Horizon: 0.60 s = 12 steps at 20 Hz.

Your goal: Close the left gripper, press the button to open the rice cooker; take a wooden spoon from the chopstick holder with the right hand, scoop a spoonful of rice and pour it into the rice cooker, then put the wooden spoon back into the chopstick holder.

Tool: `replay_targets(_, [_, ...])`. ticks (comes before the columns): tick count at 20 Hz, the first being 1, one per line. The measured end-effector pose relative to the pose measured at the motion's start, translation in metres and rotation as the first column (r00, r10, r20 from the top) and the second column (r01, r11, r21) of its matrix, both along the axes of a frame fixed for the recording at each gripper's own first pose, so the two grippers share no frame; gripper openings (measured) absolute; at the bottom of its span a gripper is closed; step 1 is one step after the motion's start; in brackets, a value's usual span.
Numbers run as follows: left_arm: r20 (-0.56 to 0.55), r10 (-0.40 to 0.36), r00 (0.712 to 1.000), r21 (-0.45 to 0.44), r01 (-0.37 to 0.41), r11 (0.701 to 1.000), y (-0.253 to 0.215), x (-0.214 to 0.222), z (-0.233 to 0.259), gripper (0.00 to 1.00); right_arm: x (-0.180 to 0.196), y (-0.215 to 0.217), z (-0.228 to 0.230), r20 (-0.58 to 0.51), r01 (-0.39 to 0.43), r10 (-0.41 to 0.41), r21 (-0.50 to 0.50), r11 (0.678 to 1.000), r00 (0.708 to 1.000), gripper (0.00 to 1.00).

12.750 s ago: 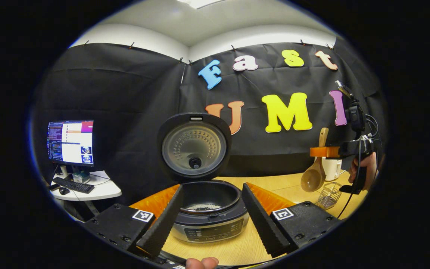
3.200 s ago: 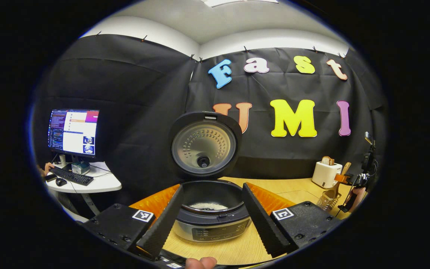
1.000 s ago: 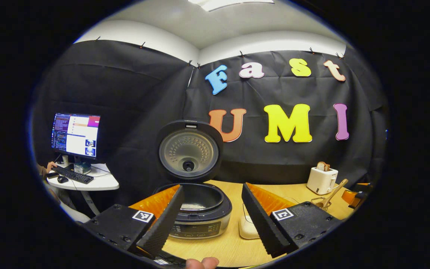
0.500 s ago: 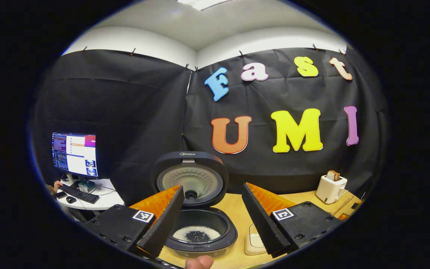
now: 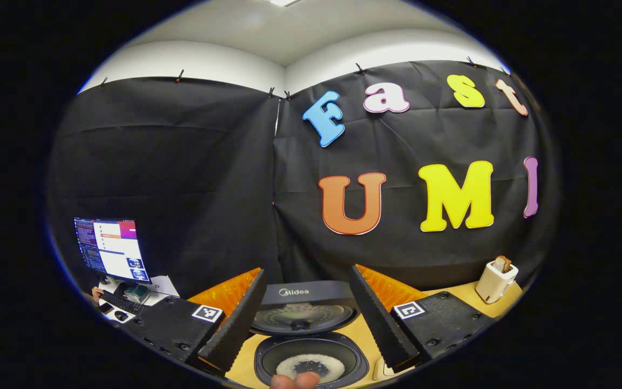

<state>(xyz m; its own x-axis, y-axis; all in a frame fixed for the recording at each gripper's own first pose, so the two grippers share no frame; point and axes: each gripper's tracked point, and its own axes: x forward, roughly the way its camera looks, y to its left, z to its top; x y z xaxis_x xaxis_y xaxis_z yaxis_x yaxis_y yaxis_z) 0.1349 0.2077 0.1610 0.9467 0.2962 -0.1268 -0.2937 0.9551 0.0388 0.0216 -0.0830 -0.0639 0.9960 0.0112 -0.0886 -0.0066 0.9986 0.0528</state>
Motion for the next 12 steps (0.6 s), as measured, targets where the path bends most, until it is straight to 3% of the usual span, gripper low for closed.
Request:
replay_targets(1, [-0.028, 0.017, 0.999, -0.002, -0.017, 1.000, 0.009, 0.008, -0.002, 1.00, 0.000, 0.000, -0.001, -0.004, -0.001, 0.001, 0.001, 1.000, 1.000, 0.95])
replay_targets(3, [-0.050, 0.048, 0.998, 0.002, -0.048, 0.999, 0.025, 0.020, -0.006, 0.99, 0.001, 0.001, -0.004, -0.008, 0.002, -0.002, 0.001, 1.000, 1.000, 0.95])
replay_targets(4, [-0.068, 0.045, 0.997, -0.008, -0.045, 0.999, 0.026, 0.028, -0.010, 0.99, 0.001, -0.001, -0.004, -0.011, 0.006, -0.006, 0.000, 1.000, 1.000, 0.91])
replay_targets(7, [-0.132, 0.050, 0.990, -0.040, -0.055, 0.998, 0.033, 0.044, -0.025, 0.99, 0.000, -0.003, -0.009, -0.025, 0.013, -0.013, 0.009, 1.000, 1.000, 0.95])
replay_targets(8, [-0.154, 0.044, 0.987, -0.049, -0.052, 0.997, 0.034, 0.050, -0.031, 0.95, -0.002, -0.003, -0.010, -0.030, 0.014, -0.013, 0.012, 1.000, 0.999, 0.96])
replay_targets(12, [-0.224, 0.057, 0.973, -0.063, -0.073, 0.995, 0.039, 0.058, -0.050, 0.99, -0.005, -0.012, -0.012, -0.036, 0.034, -0.034, 0.006, 0.999, 0.999, 0.95])
